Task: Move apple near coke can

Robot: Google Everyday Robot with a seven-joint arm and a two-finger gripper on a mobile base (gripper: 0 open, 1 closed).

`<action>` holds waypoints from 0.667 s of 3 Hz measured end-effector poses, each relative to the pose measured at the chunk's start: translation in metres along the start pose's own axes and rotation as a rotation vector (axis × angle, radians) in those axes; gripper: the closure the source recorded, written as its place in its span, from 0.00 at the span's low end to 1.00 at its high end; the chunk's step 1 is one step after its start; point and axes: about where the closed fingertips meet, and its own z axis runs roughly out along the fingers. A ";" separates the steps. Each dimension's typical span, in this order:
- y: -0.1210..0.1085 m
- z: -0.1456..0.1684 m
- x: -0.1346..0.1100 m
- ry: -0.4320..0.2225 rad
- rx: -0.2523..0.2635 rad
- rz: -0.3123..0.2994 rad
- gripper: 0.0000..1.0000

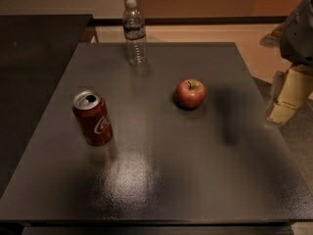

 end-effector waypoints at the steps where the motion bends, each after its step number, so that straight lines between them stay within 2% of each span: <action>1: -0.011 0.016 -0.009 -0.053 -0.014 -0.002 0.00; 2: -0.031 0.036 -0.021 -0.093 -0.022 -0.012 0.00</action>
Offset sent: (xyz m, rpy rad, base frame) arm 0.0762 0.0279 -0.0340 0.1307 -0.0081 0.0631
